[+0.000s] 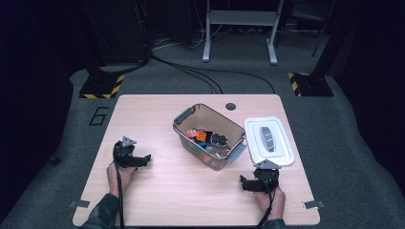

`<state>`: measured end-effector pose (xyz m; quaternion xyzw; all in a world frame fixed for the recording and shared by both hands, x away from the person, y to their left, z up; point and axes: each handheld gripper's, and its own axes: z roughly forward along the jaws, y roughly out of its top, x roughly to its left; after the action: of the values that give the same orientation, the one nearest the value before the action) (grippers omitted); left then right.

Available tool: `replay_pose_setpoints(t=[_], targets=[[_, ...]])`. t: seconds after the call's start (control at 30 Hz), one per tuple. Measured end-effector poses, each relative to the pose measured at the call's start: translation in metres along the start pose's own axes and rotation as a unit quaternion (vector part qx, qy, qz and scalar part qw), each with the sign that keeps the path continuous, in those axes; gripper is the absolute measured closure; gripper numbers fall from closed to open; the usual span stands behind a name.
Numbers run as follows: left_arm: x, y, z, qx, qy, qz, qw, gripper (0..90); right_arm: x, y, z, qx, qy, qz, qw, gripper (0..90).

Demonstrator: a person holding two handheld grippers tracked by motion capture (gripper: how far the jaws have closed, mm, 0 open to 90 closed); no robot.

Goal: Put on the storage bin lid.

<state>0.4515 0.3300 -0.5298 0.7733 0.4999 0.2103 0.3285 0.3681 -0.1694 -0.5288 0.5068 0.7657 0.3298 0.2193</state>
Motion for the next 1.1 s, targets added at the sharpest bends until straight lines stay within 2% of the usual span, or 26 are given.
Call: replay_pose_setpoints(t=[0.13,0.23,0.27,0.3,0.37,0.43,0.47,0.67,0.77,0.83,1.0,1.1], targets=[[0.001,0.000,0.001,0.000,-0.002,0.005,1.0000,0.4,-0.001,0.001,0.000,0.007,-0.001,0.004,1.0000,2.0],[0.000,0.001,0.002,-0.001,0.001,0.001,1.0000,0.0,-0.007,0.001,-0.003,-0.001,0.006,0.018,0.9998,0.9],[0.000,0.001,0.002,-0.001,0.000,0.002,1.0000,0.0,-0.009,0.001,-0.003,-0.001,0.002,0.012,0.9999,0.9],[0.000,0.001,0.002,0.001,-0.002,0.004,1.0000,0.0,-0.012,0.001,-0.004,-0.002,-0.005,0.019,0.9998,0.8],[0.001,0.002,0.003,0.001,-0.003,0.004,1.0000,0.0,-0.021,0.002,-0.005,-0.004,-0.004,0.029,0.9996,0.9],[0.002,0.003,0.004,0.000,0.004,0.001,1.0000,0.0,-0.030,0.003,-0.007,-0.008,-0.015,0.036,0.9992,1.7],[0.002,0.003,0.004,-0.001,0.006,-0.007,1.0000,0.0,-0.035,0.005,-0.009,-0.011,-0.022,0.037,0.9990,2.2],[0.003,0.005,0.006,-0.002,0.010,-0.009,0.9999,0.0,-0.067,0.028,-0.014,-0.012,-0.052,0.045,0.9976,1.6],[0.004,0.006,0.007,-0.002,0.017,-0.015,0.9998,0.0,-0.084,0.044,-0.008,-0.002,-0.059,0.054,0.9968,1.0],[0.005,0.006,0.007,-0.002,0.018,-0.015,0.9997,0.0,-0.089,0.050,-0.003,0.000,-0.065,0.053,0.9965,1.5],[0.005,0.007,0.008,-0.002,0.017,-0.016,0.9997,0.0,-0.100,0.069,0.018,0.008,-0.058,0.064,0.9962,5.8],[0.005,0.007,0.008,-0.002,0.017,-0.016,0.9997,0.0,-0.106,0.080,0.029,0.017,-0.061,0.066,0.9959,18.3]])
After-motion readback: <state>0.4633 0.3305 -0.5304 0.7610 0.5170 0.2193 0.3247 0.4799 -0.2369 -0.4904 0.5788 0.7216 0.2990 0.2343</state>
